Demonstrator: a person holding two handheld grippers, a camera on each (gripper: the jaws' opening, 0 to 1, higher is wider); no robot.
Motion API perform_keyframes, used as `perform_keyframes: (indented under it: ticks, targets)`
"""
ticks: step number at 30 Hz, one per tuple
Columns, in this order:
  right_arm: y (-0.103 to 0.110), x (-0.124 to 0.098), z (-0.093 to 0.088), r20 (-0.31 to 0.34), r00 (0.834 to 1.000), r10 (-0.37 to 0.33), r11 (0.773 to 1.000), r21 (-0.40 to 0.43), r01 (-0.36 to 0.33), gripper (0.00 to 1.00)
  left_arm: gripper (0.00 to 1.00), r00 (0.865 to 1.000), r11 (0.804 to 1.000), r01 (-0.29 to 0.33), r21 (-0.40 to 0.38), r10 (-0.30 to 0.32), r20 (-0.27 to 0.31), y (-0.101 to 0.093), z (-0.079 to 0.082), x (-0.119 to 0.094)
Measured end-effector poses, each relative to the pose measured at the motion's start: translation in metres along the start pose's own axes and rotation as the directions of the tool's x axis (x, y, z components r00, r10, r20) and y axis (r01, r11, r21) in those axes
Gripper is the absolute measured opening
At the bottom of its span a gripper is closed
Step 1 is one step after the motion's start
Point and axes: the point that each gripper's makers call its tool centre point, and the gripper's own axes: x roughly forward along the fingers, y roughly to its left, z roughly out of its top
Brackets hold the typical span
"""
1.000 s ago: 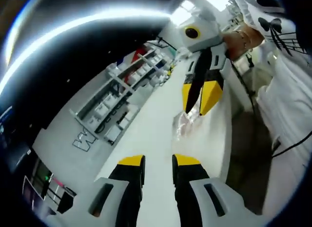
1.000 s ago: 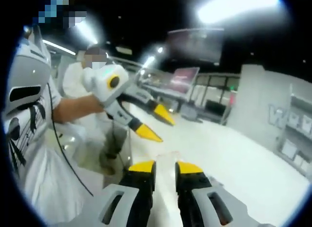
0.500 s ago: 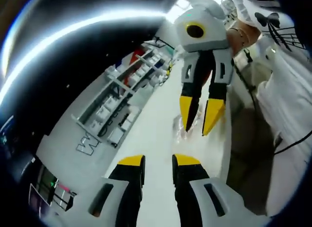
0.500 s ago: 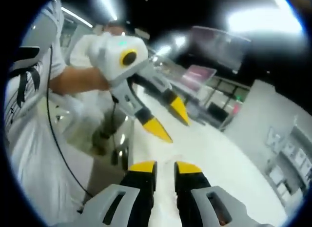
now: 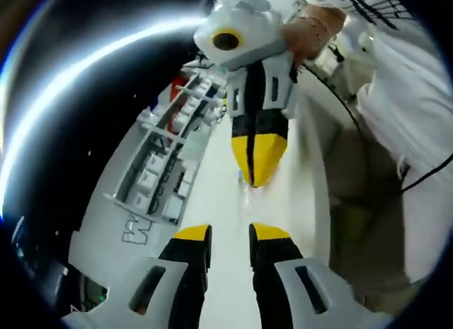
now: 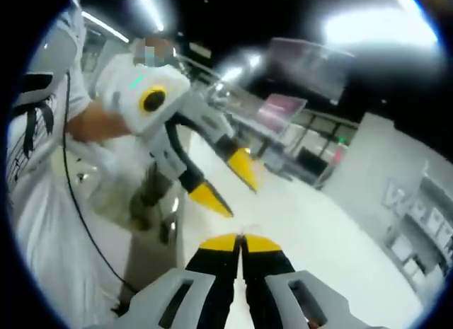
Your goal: Open the resealable bag by pulling the two sides of the seal apart until the entire bag opening is separated and visibly accessible.
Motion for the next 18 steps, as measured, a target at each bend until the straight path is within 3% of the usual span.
perform_keyframes:
  ticks: [5,11,18]
  targets:
    - [-0.015,-0.009,0.005,0.049,0.998,-0.045,0.995,0.086,0.041,0.0,0.16,1.0,0.998,0.014,0.069,-0.013,-0.008,-0.005,0.001,0.007]
    - [-0.021,-0.014,0.008,0.081,0.995,-0.056,0.988,0.15,0.043,0.0,0.15,0.999,0.991,-0.038,0.129,0.04,-0.014,0.005,0.004,0.013]
    - [-0.022,-0.015,0.009,0.098,0.993,-0.066,0.983,0.18,0.048,0.0,0.04,0.998,0.968,-0.054,0.244,0.055,0.003,0.003,0.016,0.021]
